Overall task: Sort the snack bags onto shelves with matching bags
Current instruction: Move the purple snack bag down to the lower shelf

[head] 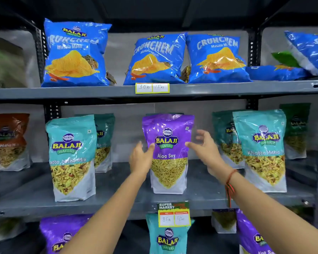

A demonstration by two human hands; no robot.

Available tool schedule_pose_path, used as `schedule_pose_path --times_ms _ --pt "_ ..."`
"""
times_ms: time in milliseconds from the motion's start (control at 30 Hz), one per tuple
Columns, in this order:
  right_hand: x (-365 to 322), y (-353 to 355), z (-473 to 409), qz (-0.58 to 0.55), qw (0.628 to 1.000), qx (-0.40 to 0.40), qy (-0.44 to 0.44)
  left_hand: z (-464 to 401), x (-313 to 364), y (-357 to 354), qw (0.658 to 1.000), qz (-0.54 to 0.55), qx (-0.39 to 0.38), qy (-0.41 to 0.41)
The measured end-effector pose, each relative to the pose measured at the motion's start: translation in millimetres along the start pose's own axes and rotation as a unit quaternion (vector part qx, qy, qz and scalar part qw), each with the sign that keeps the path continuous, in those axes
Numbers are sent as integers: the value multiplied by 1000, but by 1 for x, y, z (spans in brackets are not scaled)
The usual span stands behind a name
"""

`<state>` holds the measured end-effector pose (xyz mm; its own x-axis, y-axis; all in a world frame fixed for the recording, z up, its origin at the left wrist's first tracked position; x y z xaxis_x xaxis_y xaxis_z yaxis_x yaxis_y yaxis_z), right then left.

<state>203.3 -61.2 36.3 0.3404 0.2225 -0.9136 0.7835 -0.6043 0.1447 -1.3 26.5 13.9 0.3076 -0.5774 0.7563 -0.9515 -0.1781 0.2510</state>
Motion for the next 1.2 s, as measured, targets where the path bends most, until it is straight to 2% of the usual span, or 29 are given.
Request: schedule_pose_path --times_ms 67,133,267,333,467,600,767,867,1000,1100,1200 --pt "19 -8 -5 -4 997 -42 -70 3 -9 -12 998 27 -30 44" --pt "38 -19 -6 -18 992 -88 -88 10 -18 -22 997 55 -15 52" --pt "51 -21 -17 -38 997 -39 -59 11 -21 -27 994 40 93 46" --pt "56 -21 -20 -33 998 -23 -56 10 -25 -27 991 42 118 45" --pt "48 -23 -10 -30 1000 5 5 16 -24 -17 985 41 166 11" --pt "34 -28 15 -79 996 -15 49 34 -19 9 972 109 204 -51" --pt "23 -39 73 -143 984 -89 52 86 -16 64 956 175 215 -100" --pt "44 -61 117 -175 971 -162 21 139 -44 93 959 161 216 -83" --pt "99 -99 169 -93 967 -235 -9 212 -126 119 964 125 233 18" --pt "152 -129 192 13 961 -276 -27 246 -187 130 978 39 181 93" --pt "210 -159 199 24 953 -286 -99 258 -229 131 982 -20 115 146"
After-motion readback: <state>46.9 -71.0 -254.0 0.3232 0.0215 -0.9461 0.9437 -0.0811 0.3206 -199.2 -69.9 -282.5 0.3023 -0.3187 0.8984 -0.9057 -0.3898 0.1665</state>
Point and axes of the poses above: each hand's wrist, its own z-axis away from the middle knuckle, its own y-axis out of the back of the hand, x = y × z, the point moved 3 cm from there along -z, towards the middle knuckle, and after that the axes turned 10 degrees about -y, right-handed, at the moved point
